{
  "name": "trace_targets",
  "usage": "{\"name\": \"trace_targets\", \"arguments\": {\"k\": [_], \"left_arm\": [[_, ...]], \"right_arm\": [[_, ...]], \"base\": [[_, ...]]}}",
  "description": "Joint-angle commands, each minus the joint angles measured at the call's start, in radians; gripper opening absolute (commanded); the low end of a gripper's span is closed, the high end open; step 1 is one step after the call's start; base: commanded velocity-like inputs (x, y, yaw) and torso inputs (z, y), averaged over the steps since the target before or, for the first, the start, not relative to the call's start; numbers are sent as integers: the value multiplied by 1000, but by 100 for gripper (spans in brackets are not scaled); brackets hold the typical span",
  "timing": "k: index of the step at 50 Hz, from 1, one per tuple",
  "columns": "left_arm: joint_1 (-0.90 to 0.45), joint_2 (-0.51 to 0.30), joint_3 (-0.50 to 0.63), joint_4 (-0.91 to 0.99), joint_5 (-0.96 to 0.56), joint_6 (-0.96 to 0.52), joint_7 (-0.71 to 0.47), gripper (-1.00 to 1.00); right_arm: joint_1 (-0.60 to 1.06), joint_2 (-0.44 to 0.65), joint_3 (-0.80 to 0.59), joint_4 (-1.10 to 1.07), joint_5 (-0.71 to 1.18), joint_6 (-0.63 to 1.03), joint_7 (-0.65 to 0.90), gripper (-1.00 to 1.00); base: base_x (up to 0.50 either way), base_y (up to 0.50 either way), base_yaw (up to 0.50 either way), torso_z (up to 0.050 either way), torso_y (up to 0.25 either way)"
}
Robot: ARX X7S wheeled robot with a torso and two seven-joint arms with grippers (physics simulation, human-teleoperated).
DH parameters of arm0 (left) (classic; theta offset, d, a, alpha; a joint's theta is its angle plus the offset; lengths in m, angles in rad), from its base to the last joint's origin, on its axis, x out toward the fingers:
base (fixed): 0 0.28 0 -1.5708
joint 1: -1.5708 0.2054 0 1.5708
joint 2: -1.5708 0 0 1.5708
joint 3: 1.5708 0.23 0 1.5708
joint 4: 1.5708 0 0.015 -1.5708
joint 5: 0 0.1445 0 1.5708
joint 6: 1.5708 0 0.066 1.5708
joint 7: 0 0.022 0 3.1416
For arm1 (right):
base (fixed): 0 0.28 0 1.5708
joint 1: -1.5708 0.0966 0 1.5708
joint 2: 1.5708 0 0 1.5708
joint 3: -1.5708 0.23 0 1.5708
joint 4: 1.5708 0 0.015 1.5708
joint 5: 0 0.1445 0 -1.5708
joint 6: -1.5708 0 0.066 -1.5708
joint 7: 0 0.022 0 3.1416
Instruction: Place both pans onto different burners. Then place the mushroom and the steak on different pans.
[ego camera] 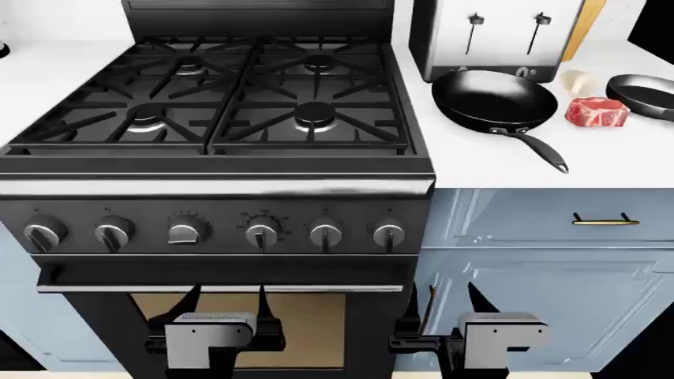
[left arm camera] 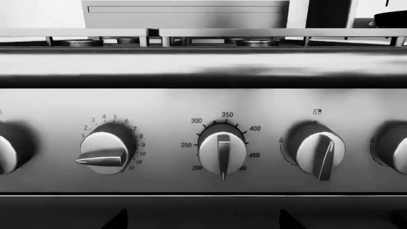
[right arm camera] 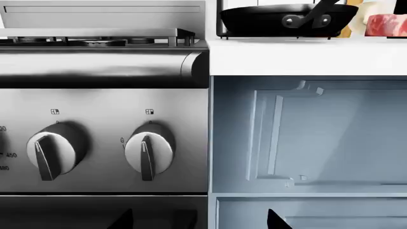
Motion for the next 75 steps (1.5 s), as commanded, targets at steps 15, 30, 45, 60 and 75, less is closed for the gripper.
{"name": "trace_targets", "arguments": {"k": [15,30,45,60,75], "left_arm": [[18,-51,76,47,-44,12,-57,100],[19,-74,99,46,-67,15,-84,100],[17,-92,120,41,-80,13,-105,100],[14,-108,139,37,-92,16,-127,100],[14,-125,157,41,-108,17,-134,100]], "right_arm": [[8,49,-54,-1,87,-74,42,100],[8,70,-77,0,113,-88,71,100],[9,87,-100,0,127,-92,91,100],[10,105,-118,1,143,-100,110,100],[13,117,-136,3,152,-106,126,100]], "base": [[4,-200,0,0,0],[14,-500,0,0,0],[12,-500,0,0,0],[14,-500,0,0,0],[12,-500,0,0,0]]}}
